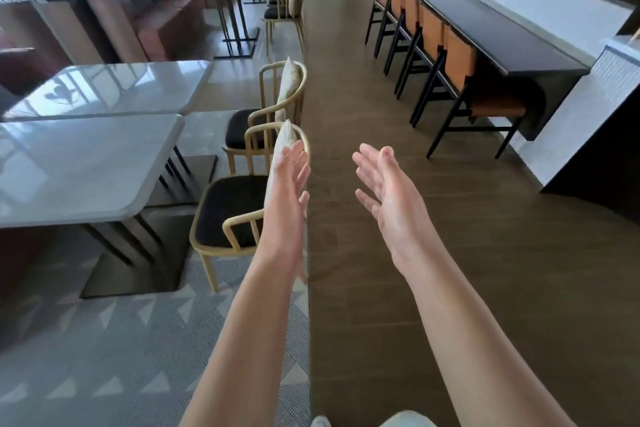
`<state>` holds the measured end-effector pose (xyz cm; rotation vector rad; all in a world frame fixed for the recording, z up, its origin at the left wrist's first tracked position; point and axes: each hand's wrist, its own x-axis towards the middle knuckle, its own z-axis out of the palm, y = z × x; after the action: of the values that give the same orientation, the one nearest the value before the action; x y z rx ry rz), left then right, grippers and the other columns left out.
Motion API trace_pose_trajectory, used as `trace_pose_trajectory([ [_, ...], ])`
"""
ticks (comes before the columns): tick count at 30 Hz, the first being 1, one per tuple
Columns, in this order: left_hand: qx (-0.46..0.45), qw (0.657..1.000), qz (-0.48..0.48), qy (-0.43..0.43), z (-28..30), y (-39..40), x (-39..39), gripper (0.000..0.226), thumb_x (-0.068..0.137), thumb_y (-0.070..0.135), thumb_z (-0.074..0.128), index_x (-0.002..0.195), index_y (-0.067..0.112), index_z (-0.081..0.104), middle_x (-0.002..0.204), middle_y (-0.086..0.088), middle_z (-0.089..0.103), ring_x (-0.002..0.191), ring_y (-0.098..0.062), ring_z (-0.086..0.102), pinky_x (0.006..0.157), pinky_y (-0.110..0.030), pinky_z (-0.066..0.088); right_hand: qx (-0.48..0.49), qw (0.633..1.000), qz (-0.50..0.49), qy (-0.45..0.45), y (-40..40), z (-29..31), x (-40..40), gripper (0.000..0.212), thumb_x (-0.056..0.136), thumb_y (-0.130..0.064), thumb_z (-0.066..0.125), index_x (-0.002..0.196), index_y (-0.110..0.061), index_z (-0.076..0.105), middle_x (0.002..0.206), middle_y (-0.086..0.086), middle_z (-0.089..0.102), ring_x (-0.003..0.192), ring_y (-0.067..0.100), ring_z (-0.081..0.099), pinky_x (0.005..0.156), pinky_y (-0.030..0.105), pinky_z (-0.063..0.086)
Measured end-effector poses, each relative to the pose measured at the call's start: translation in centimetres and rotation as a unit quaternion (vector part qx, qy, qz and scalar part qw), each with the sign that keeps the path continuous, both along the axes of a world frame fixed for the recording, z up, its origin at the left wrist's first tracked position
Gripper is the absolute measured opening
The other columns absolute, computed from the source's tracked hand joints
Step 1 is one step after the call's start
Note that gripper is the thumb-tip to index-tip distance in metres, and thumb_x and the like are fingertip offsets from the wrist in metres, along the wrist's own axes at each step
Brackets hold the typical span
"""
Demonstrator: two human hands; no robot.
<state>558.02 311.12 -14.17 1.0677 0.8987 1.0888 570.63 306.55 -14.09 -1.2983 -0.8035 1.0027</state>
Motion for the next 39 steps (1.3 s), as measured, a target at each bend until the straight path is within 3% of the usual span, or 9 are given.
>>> trace_pose_trajectory([
  [3,-0.003,1.0,-0.005,-0.002,-0.8,3.8,1.5,0.054,0.104,0.056,0.032,0.149,0.029,0.048,0.152,0.008,0.05,0.138,-0.006,0.046,0.123,-0.046,0.027,-0.002,1.0,-0.012,0.01,3.6,-0.7,1.6,0.055,0.105,-0.053,0.028,0.149,-0.025,0.045,0.15,-0.008,0.051,0.139,0.005,0.043,0.117,0.036,0.037],
  [12,0.004,0.999,-0.034,0.023,-2.1,16.5,11.0,0.084,0.075,0.08,0.044,0.148,0.039,0.047,0.15,0.014,0.051,0.138,-0.003,0.046,0.123,-0.044,0.025,0.006,0.998,-0.03,0.049,16.0,-2.6,12.5,0.057,0.104,-0.055,0.026,0.149,-0.025,0.046,0.149,-0.008,0.052,0.137,0.006,0.046,0.116,0.038,0.038],
  [16,0.004,1.0,-0.012,0.014,-0.7,22.3,17.1,0.07,0.091,0.068,0.039,0.149,0.03,0.045,0.154,0.006,0.048,0.142,-0.011,0.043,0.123,-0.049,0.023,0.002,0.998,-0.006,0.063,22.9,-1.3,17.8,0.058,0.104,-0.055,0.025,0.149,-0.024,0.046,0.149,-0.008,0.052,0.136,0.006,0.046,0.116,0.039,0.038],
  [19,0.003,1.0,-0.006,0.018,-0.4,26.8,21.2,0.055,0.105,0.058,0.03,0.148,0.03,0.048,0.151,0.007,0.051,0.137,-0.006,0.047,0.122,-0.045,0.026,0.017,0.998,0.01,0.066,27.6,-0.6,21.2,0.058,0.104,-0.055,0.026,0.149,-0.025,0.046,0.148,-0.009,0.052,0.136,0.006,0.046,0.116,0.038,0.038],
  [27,-0.012,0.999,-0.022,0.025,-1.9,37.0,29.1,0.055,0.103,0.061,0.027,0.148,0.035,0.047,0.15,0.01,0.052,0.136,-0.003,0.048,0.122,-0.044,0.028,-0.014,0.996,0.011,0.086,37.5,-2.1,27.7,0.053,0.104,-0.052,0.028,0.146,-0.026,0.049,0.144,-0.011,0.055,0.133,0.004,0.049,0.114,0.037,0.04],
  [31,-0.021,1.0,-0.021,0.006,-3.2,44.4,32.0,0.072,0.089,0.068,0.035,0.148,0.03,0.046,0.152,0.008,0.05,0.139,-0.008,0.045,0.121,-0.044,0.027,-0.02,0.997,0.0,0.069,44.7,-3.2,31.0,0.055,0.105,-0.051,0.027,0.148,-0.025,0.047,0.146,-0.009,0.053,0.134,0.006,0.048,0.114,0.036,0.041],
  [34,-0.035,0.999,-0.026,-0.02,-4.1,50.5,33.7,0.071,0.084,0.072,0.039,0.144,0.035,0.049,0.151,0.01,0.05,0.136,-0.003,0.047,0.121,-0.043,0.026,-0.021,0.999,0.006,0.05,50.4,-3.9,32.8,0.056,0.105,-0.053,0.026,0.149,-0.025,0.045,0.149,-0.009,0.051,0.137,0.006,0.045,0.114,0.036,0.04],
  [37,-0.026,0.999,-0.012,-0.031,-4.2,57.1,35.5,0.065,0.095,0.064,0.037,0.148,0.028,0.045,0.154,0.004,0.048,0.142,-0.013,0.043,0.122,-0.049,0.025,-0.021,0.999,0.005,0.027,56.7,-3.7,34.4,0.056,0.104,-0.053,0.027,0.149,-0.025,0.045,0.148,-0.01,0.051,0.136,0.006,0.046,0.115,0.036,0.04],
  [39,-0.032,0.999,-0.011,-0.032,-3.5,61.4,36.3,0.058,0.102,0.058,0.032,0.149,0.026,0.046,0.153,0.004,0.049,0.14,-0.011,0.045,0.123,-0.048,0.025,-0.022,0.999,0.005,0.026,60.7,-3.2,35.0,0.056,0.104,-0.053,0.028,0.148,-0.025,0.046,0.146,-0.01,0.052,0.135,0.005,0.047,0.115,0.037,0.04],
])
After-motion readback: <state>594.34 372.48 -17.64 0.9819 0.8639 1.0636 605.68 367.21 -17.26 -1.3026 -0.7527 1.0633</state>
